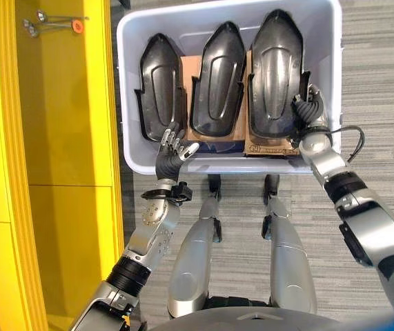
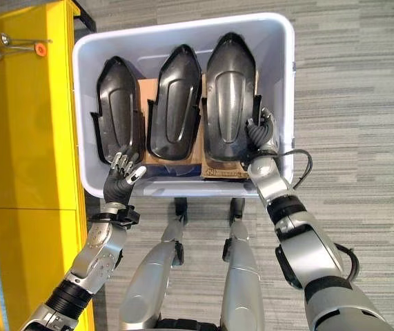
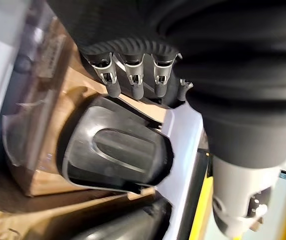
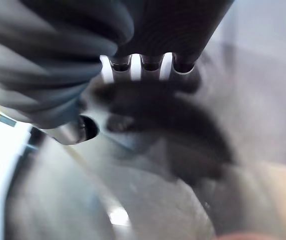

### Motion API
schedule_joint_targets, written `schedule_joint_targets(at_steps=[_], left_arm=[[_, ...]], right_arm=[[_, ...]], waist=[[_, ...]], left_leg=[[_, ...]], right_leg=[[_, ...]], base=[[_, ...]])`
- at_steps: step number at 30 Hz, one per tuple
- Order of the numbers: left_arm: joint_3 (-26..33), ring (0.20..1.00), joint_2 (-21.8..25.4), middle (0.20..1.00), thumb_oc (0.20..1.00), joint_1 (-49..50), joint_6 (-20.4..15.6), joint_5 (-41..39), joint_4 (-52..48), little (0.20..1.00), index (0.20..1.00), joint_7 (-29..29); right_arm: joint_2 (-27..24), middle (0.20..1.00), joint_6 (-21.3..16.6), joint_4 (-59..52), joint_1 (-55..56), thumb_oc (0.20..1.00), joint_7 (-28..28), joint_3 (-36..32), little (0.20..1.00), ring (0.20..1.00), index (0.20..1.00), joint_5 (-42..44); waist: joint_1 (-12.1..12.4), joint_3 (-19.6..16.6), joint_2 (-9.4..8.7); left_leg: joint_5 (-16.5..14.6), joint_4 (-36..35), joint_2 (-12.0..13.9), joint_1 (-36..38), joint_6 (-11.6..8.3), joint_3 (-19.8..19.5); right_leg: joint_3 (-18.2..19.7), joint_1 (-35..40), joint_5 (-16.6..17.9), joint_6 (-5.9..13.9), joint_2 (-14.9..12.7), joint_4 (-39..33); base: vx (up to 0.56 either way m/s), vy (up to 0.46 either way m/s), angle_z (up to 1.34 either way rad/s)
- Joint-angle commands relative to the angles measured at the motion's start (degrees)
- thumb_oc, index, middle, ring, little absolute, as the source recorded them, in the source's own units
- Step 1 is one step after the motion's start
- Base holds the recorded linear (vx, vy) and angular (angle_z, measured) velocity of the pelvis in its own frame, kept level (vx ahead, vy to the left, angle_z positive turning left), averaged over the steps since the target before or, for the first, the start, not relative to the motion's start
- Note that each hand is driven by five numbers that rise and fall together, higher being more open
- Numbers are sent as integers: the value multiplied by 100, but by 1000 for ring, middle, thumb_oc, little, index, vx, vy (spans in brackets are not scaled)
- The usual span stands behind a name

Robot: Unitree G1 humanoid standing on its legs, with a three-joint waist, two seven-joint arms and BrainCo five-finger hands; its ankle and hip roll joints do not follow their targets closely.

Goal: Move parts from the plastic box to the shelf.

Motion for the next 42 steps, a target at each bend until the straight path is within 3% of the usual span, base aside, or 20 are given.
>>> schedule_joint_targets(at_steps=[1,9,19,26,27,31,32,33,34,35,36,37,38,39,42], left_arm=[[202,1000,234,1000,1000,134,-76,6,-255,1000,1000,-102],[486,1000,303,1000,1000,537,63,49,-189,1000,1000,-219],[809,1000,280,1000,1000,1057,263,180,-144,1000,1000,-435],[1160,1000,203,1000,1000,1442,381,304,-93,1000,1000,-535],[1274,1000,162,1000,1000,1552,384,296,-113,1000,1000,-551],[1371,1000,89,1000,1000,1749,424,283,-154,1000,1000,-567],[1414,1000,7,1000,1000,1893,437,259,-137,1000,1000,-575],[1415,1000,6,1000,1000,1894,437,259,-138,1000,1000,-575],[1419,1000,-10,1000,1000,1909,439,239,-95,1000,1000,-559],[1347,1000,-52,1000,1000,1845,465,215,72,1000,1000,-557],[1320,1000,-52,1000,1000,1809,472,208,99,1000,1000,-577],[1264,1000,-49,1000,1000,1719,496,228,181,1000,1000,-612],[1264,1000,-48,1000,1000,1719,496,228,181,1000,1000,-612],[1240,1000,-56,1000,1000,1755,505,185,158,1000,1000,-662],[1224,1000,-51,1000,1000,1752,520,169,151,1000,1000,-677]], right_arm=[[-336,200,-376,-921,43,200,-373,-389,200,200,200,-204],[-349,200,-550,-2657,813,200,-281,-741,200,200,200,-758],[18,200,-959,-4000,2107,200,347,-968,200,200,200,-384],[272,200,-1073,-4352,2908,200,875,-997,200,200,200,211],[336,200,-1062,-4332,2927,200,1028,-896,200,200,200,363],[284,200,-1025,-4339,2822,200,1131,-782,200,200,200,346],[264,200,-1042,-4309,2697,200,1172,-705,200,200,200,406],[264,200,-1043,-4307,2695,200,1172,-703,200,200,200,406],[267,200,-1073,-4296,2636,200,1196,-660,200,200,200,490],[234,200,-1092,-4263,2548,200,1154,-622,200,200,200,559],[219,200,-1120,-4273,2546,200,1140,-648,200,200,200,624],[194,200,-1132,-4300,2568,200,1096,-701,200,200,200,644],[195,200,-1132,-4300,2568,200,1095,-700,200,200,200,644],[213,200,-1123,-4343,2714,200,1023,-739,200,200,200,619],[229,200,-1108,-4388,2871,200,1028,-794,200,200,200,610]], waist=[[4,58,-390],[-116,-384,-444],[-239,-951,-446],[-306,-1435,-380],[-282,-1571,-355],[-186,-1622,-332],[-53,-1590,-286],[-65,-1595,-284],[3,-1582,-272],[144,-1519,-246],[147,-1496,-263],[93,-1525,-313],[88,-1519,-315],[61,-1529,-323],[72,-1522,-317]], left_leg=[[-637,27,216,979,-376,-134],[-688,27,288,1370,-395,-91],[-740,27,423,1804,-432,-50],[-808,27,614,2345,-454,-10],[-797,65,708,2495,-466,-19],[-705,205,875,2600,-522,-145],[-347,200,1035,2498,-650,-325],[-343,199,1037,2489,-652,-339],[-146,164,1085,2377,-723,-440],[377,47,1110,2005,-857,-594],[431,57,1072,1879,-828,-555],[274,80,1147,1856,-718,155],[273,81,1145,1862,-718,151],[49,210,1303,2044,-768,499],[-47,424,1364,2091,-764,422]], right_leg=[[-189,768,55,557,-431,-254],[-208,1203,-11,564,-409,-363],[-268,1675,-149,535,-315,-410],[-259,2037,-575,428,-147,-33],[-267,2152,-780,346,-57,163],[-408,2292,-1029,199,73,458],[-591,2317,-1172,74,205,556],[-603,2315,-1174,72,205,557],[-714,2304,-1180,29,237,536],[-1079,2335,-1191,-44,201,385],[-1208,2337,-1171,-52,148,321],[-1651,2393,-1153,-76,-15,204],[-1655,2401,-1157,-74,-18,206],[-1967,2541,-1261,-22,-182,358],[-2202,2612,-1289,-21,-348,510]], base=[[16,-5,-13],[30,-20,-8],[35,-32,-1],[47,-83,-4],[2,-217,-2],[-42,-193,11],[-113,-174,34],[-175,-240,45],[-245,-181,54],[-301,-198,62],[-316,-207,167],[-133,-94,196],[-70,-99,259],[6,-23,181],[-40,65,110]])
